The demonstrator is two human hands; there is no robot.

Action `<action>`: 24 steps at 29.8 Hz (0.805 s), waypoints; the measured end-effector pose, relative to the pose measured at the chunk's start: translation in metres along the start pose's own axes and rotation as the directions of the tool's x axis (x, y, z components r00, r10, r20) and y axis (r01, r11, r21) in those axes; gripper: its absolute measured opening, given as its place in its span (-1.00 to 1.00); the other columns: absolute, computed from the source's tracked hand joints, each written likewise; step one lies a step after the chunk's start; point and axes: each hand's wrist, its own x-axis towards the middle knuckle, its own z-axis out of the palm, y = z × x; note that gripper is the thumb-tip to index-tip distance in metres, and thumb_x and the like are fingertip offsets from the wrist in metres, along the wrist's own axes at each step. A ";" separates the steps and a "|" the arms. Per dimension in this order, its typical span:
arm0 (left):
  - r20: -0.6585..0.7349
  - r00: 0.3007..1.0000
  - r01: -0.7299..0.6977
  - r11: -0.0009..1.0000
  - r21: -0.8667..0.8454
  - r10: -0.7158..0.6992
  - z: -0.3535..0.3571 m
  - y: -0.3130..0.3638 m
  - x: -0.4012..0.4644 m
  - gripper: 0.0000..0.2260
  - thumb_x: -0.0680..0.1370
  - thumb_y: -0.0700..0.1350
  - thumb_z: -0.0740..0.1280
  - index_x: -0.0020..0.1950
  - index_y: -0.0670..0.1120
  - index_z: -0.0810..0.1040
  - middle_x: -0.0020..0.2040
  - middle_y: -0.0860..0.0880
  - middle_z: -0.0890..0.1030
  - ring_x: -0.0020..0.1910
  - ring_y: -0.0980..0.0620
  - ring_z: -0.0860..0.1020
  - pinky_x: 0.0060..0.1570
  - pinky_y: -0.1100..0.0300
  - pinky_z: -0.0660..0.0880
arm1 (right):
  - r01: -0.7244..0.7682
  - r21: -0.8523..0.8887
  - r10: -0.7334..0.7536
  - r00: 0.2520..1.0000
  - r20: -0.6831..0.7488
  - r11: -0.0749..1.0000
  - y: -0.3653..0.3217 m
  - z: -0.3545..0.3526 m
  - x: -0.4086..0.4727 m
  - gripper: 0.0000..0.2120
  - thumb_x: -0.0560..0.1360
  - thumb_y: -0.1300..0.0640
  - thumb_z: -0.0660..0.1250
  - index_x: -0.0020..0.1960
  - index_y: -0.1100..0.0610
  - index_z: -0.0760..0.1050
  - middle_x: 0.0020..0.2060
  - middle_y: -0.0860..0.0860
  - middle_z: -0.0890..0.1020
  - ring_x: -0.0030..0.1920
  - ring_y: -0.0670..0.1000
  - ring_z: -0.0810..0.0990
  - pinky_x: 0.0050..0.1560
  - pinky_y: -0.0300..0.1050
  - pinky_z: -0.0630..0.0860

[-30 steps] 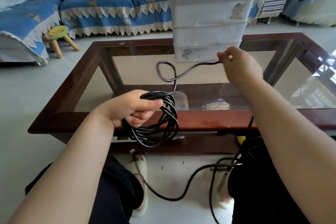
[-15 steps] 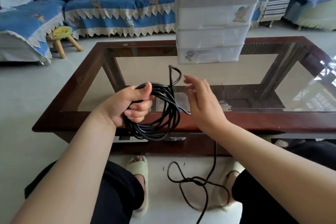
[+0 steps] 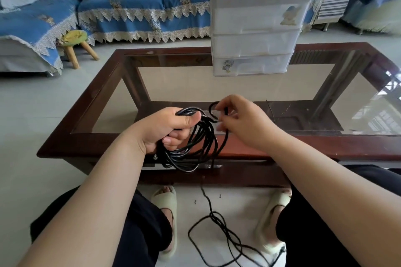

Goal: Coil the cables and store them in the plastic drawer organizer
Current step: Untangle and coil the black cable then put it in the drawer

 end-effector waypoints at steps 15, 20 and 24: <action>0.275 0.834 -0.110 0.632 -0.767 0.479 -0.031 0.010 -0.009 -0.66 0.57 0.03 0.30 -0.11 -0.27 0.41 -0.50 -0.01 0.29 -0.60 0.11 0.27 -0.57 0.26 0.22 | 0.120 -0.275 -0.070 0.980 0.186 0.954 0.012 -0.040 -0.001 -0.65 0.52 -0.18 0.21 -0.24 0.08 0.41 -0.41 -0.07 0.42 -0.39 -0.06 0.38 -0.29 -0.10 0.35; 0.266 0.851 -0.037 0.557 -0.830 0.453 -0.016 0.011 -0.001 -0.67 0.56 0.06 0.28 -0.07 -0.15 0.23 -0.49 -0.01 0.28 -0.59 0.10 0.28 -0.55 0.24 0.27 | 0.342 -0.680 -0.352 0.927 0.130 0.649 0.041 0.019 -0.019 -0.42 0.45 -0.35 0.11 0.18 0.12 0.36 0.23 0.05 0.46 0.24 0.08 0.41 0.34 0.09 0.29; 0.299 0.854 0.038 0.521 -0.853 0.427 -0.014 0.012 0.002 -0.66 0.57 0.09 0.27 -0.08 -0.15 0.25 -0.49 -0.01 0.29 -0.58 0.11 0.29 -0.54 0.24 0.28 | 0.459 -0.286 -0.516 0.840 -0.168 0.841 0.041 0.032 -0.021 -0.60 0.46 -0.09 0.29 0.15 0.13 0.30 0.19 0.06 0.50 0.22 0.02 0.46 0.31 -0.01 0.35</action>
